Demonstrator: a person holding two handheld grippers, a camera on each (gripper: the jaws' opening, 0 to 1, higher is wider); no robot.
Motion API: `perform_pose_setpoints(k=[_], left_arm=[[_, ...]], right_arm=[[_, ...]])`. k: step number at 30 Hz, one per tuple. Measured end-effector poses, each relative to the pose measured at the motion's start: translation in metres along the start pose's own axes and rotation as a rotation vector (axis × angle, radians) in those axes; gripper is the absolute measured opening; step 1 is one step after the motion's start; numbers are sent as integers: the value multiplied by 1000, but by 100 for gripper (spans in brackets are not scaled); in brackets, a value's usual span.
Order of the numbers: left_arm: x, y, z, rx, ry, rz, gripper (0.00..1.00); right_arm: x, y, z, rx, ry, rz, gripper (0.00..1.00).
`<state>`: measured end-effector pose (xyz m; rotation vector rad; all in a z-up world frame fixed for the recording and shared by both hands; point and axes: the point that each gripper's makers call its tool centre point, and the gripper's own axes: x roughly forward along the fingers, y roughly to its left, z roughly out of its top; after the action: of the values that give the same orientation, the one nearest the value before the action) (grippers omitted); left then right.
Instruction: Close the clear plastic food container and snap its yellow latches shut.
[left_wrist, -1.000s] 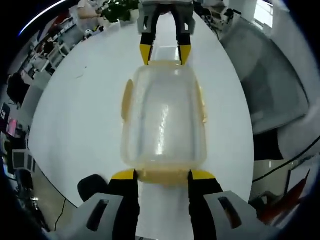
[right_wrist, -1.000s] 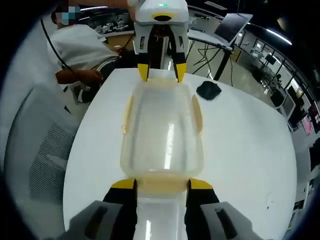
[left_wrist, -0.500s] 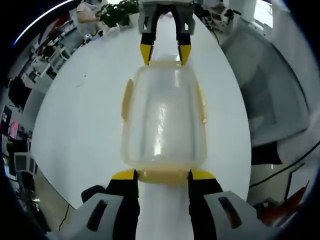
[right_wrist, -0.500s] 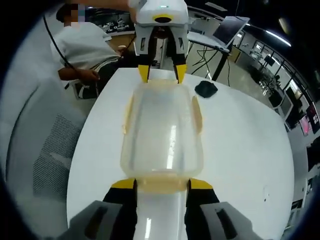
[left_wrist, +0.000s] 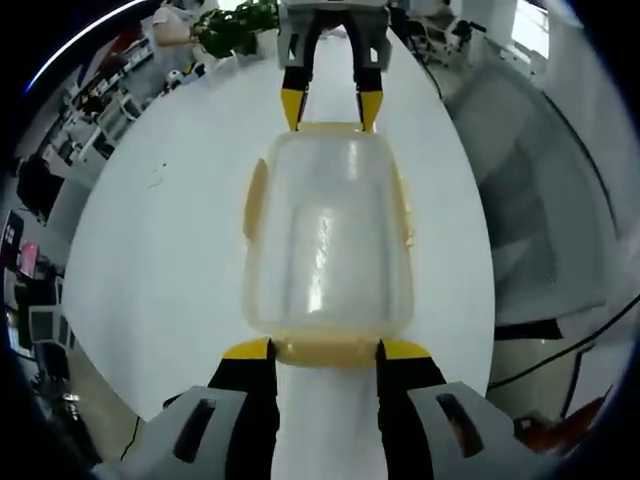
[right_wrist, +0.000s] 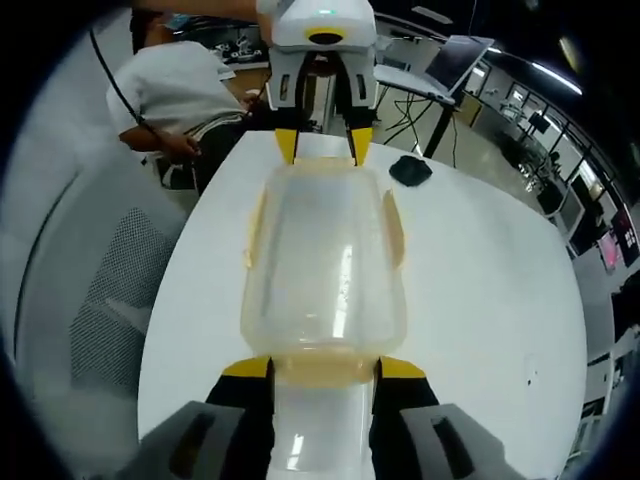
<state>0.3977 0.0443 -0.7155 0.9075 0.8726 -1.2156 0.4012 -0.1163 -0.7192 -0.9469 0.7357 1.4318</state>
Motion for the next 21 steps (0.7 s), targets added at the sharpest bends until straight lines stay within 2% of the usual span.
perform_pose_setpoints(k=[21], left_arm=[[22, -9, 57, -8, -8, -3, 35]], right_arm=[[-30, 7, -54, 11, 4, 4, 34]])
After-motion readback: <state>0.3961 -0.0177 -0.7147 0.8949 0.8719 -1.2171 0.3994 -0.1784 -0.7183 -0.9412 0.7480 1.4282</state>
